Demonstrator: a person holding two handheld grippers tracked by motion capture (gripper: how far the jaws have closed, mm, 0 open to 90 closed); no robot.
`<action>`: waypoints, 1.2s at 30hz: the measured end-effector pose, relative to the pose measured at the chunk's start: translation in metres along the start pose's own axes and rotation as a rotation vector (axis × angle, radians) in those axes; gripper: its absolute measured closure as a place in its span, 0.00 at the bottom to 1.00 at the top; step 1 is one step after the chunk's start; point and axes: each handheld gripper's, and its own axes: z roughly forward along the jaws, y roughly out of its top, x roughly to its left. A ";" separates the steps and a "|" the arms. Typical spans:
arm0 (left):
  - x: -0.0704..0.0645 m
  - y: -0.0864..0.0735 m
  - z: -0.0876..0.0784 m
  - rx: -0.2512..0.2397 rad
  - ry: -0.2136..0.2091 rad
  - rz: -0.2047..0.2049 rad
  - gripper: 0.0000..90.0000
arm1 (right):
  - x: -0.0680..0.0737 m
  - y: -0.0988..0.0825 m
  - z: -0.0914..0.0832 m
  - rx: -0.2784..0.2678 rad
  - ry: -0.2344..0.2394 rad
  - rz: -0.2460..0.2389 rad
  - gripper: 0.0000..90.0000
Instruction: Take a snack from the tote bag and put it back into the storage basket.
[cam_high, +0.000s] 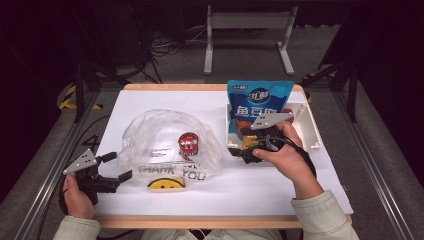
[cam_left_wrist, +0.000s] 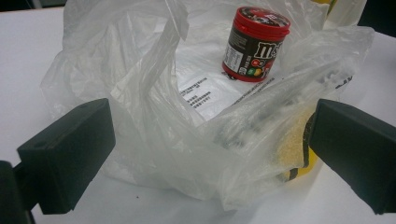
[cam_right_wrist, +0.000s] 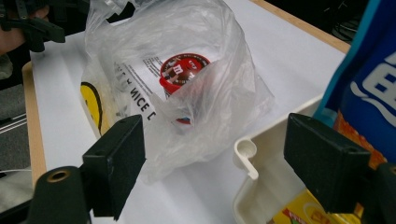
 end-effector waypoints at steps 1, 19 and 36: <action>0.000 0.000 0.000 0.000 0.000 0.003 0.01 | 0.001 0.003 0.002 0.000 0.006 -0.006 0.22; 0.000 0.000 -0.002 -0.003 0.005 0.005 0.01 | 0.008 0.035 0.035 -0.022 0.076 -0.050 0.21; 0.001 -0.001 -0.002 -0.008 0.004 0.001 0.01 | 0.019 0.051 0.071 -0.013 0.109 -0.083 0.21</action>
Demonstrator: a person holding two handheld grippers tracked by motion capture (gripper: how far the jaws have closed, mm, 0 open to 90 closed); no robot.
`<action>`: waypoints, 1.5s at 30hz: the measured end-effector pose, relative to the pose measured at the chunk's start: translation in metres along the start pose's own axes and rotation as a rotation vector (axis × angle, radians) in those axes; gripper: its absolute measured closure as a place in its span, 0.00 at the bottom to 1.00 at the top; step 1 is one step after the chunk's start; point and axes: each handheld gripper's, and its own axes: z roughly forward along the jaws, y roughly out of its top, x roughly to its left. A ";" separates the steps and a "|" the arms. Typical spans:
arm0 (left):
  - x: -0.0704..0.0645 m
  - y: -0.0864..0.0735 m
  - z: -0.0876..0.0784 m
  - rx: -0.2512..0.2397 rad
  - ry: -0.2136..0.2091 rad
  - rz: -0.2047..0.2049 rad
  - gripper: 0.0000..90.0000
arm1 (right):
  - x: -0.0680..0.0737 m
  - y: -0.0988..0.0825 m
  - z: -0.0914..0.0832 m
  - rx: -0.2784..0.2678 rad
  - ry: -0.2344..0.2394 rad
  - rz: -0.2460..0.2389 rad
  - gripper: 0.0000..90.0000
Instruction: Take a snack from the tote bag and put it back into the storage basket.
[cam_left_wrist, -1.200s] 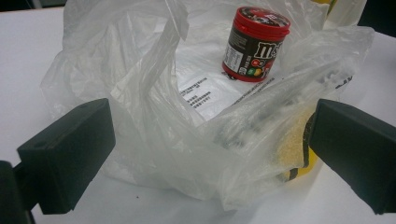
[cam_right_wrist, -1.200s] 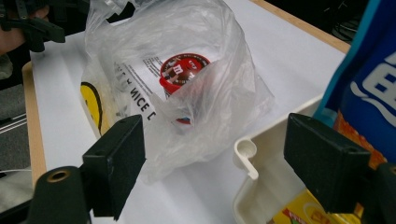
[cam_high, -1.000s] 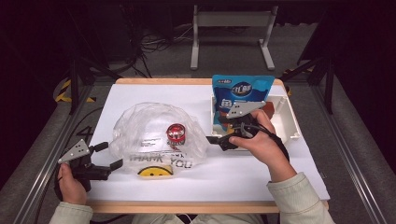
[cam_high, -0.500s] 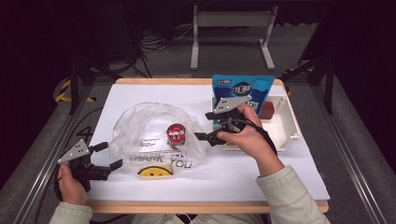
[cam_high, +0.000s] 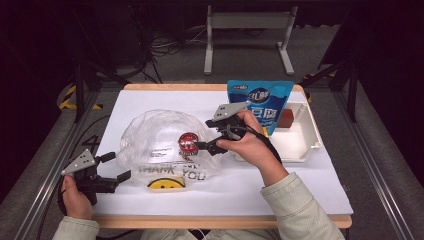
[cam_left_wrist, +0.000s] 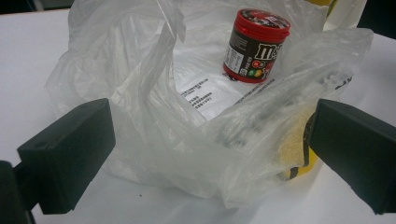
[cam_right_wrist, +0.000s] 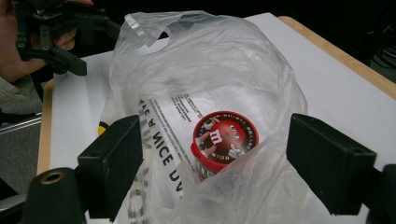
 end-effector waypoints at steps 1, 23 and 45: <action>0.000 0.000 0.000 0.001 0.000 -0.002 0.01 | 0.000 0.000 0.002 0.000 0.002 -0.001 0.21; 0.000 0.000 0.000 0.000 -0.002 -0.002 0.01 | 0.001 -0.003 0.045 0.004 0.010 -0.016 0.20; 0.001 0.000 -0.001 0.000 -0.005 -0.007 0.01 | -0.014 -0.026 0.089 0.102 -0.018 -0.012 0.16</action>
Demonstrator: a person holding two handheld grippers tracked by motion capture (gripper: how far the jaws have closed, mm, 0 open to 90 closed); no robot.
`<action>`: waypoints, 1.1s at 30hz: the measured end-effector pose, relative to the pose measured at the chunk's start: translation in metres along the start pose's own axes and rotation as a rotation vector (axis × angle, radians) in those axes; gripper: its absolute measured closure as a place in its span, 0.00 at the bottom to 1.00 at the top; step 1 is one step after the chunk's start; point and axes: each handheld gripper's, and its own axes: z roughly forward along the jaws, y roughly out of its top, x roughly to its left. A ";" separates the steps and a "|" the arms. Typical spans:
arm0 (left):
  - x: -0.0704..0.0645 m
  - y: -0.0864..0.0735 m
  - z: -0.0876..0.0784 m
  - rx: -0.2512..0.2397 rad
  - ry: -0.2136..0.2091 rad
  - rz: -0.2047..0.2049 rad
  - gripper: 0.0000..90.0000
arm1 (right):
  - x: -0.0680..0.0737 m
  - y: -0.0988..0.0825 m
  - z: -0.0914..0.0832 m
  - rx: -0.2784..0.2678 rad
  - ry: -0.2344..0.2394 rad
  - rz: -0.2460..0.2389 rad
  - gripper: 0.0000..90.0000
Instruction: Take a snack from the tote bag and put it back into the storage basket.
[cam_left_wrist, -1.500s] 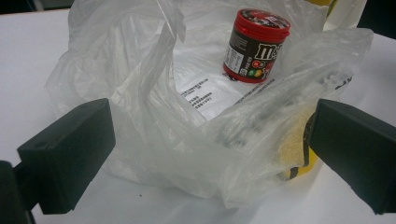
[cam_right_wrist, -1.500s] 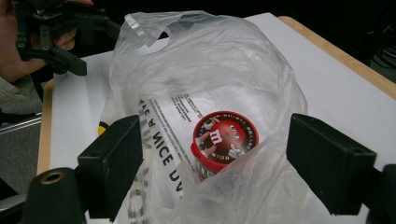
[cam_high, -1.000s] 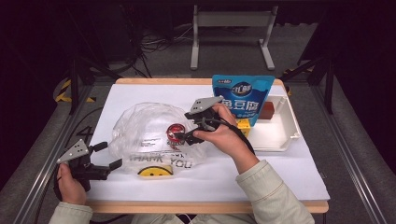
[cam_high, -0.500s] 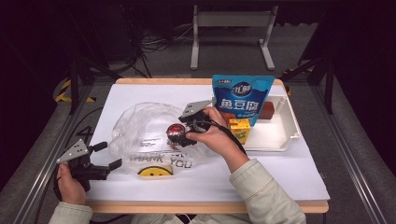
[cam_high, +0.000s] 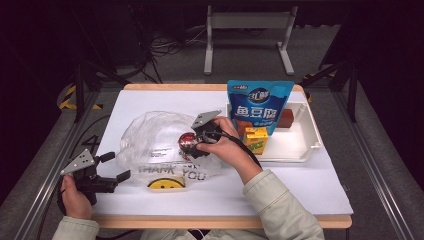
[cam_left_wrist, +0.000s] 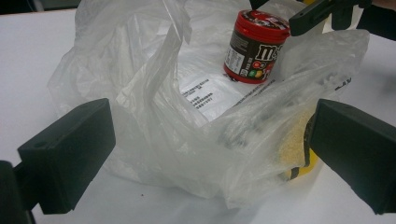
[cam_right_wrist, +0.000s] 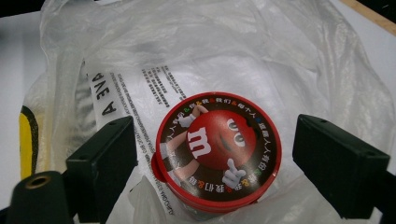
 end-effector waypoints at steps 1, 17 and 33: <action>0.000 0.000 0.000 0.000 0.001 0.001 0.01 | 0.000 -0.001 0.002 0.005 -0.003 -0.002 0.16; 0.000 -0.001 -0.002 -0.003 0.005 0.003 0.01 | 0.001 -0.009 0.026 0.087 -0.011 0.010 0.14; -0.006 -0.002 -0.007 -0.003 0.016 0.013 0.01 | 0.001 -0.012 0.039 0.158 -0.036 0.006 0.28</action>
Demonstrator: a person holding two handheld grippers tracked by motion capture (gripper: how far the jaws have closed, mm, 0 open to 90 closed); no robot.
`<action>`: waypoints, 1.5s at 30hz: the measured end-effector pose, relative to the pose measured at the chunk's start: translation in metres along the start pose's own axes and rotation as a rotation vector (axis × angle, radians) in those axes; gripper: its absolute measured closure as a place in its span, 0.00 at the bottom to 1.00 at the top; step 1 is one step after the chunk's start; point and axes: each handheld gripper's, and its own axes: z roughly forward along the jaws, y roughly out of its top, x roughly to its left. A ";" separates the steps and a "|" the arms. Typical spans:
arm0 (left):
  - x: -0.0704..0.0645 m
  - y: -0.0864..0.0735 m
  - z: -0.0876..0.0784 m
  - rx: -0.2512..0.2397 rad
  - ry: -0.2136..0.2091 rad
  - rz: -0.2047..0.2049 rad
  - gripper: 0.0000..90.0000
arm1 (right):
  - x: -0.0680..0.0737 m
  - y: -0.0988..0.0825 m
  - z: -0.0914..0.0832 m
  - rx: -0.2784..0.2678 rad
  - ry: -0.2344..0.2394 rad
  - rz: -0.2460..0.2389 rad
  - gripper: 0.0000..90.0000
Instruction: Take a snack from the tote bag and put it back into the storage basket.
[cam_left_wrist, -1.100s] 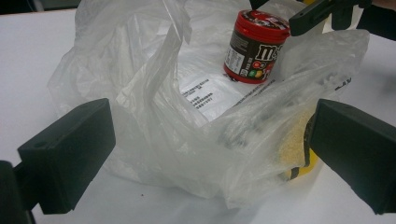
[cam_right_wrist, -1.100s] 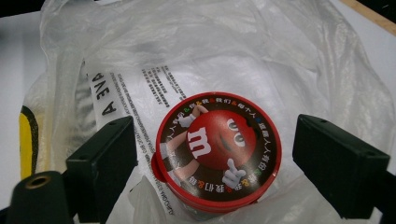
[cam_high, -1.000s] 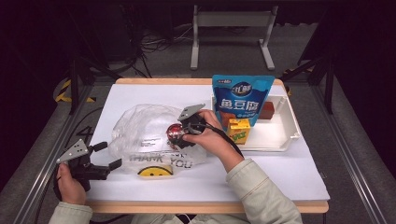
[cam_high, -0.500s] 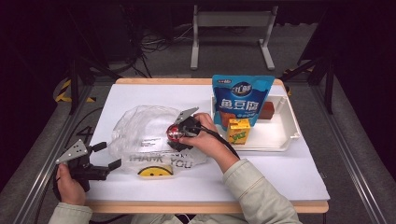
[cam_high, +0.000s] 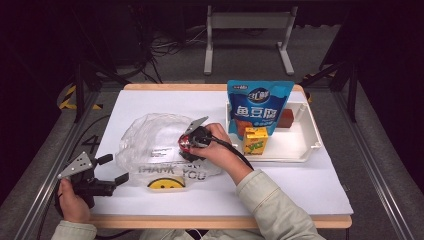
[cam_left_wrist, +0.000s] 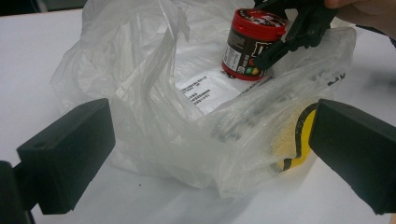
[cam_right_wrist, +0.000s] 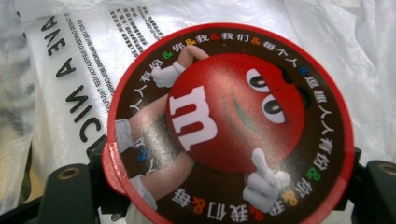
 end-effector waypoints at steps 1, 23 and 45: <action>0.000 0.000 0.000 0.000 0.000 0.000 0.01 | 0.000 0.000 0.000 0.000 0.000 0.000 0.28; -0.002 0.003 0.002 0.035 0.031 0.047 0.01 | 0.006 0.031 -0.041 -0.035 0.002 -0.043 0.28; -0.002 0.005 -0.002 0.022 0.050 0.055 0.01 | 0.009 0.049 -0.093 -0.107 0.002 -0.062 0.28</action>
